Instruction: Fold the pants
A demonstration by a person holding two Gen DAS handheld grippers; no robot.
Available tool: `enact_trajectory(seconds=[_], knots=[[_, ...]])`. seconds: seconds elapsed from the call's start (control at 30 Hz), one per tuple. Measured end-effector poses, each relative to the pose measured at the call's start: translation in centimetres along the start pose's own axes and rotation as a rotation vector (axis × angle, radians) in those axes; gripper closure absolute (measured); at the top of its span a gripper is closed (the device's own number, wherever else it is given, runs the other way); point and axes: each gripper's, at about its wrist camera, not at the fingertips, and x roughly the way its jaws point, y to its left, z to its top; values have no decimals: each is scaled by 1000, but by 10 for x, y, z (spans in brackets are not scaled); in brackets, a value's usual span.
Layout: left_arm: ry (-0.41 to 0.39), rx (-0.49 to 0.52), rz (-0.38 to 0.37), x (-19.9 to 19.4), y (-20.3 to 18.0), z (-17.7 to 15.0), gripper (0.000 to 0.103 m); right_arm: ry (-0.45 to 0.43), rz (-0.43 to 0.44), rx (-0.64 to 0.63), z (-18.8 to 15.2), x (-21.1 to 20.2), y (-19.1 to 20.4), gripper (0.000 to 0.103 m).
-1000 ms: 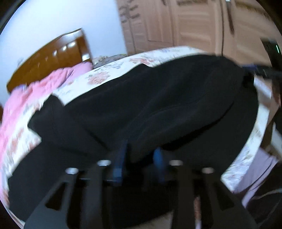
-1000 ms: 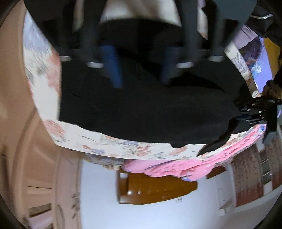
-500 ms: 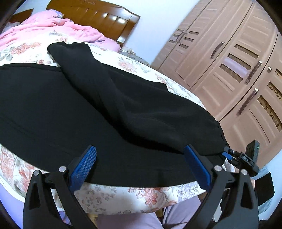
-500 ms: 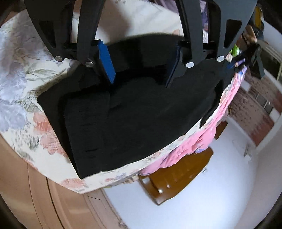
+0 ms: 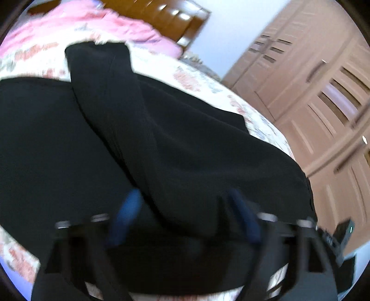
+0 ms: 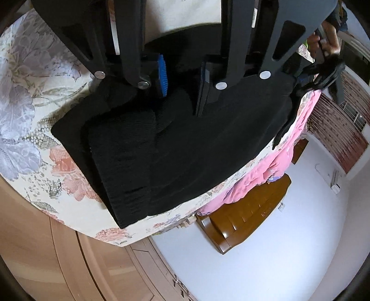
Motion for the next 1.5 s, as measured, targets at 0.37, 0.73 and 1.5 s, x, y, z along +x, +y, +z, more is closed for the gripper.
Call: enact_trajectory(seconds=[0.37, 0.73, 1.5], knots=[[-275, 94, -155, -102, -20, -9, 94, -78, 108, -60, 19, -41, 10, 92], [-125, 167, -8, -44, 12, -72, 89, 29, 52, 10, -15, -24, -36, 91], [-162, 222, 13, -42, 6, -74, 89, 15, 20, -55, -9, -15, -37, 94]])
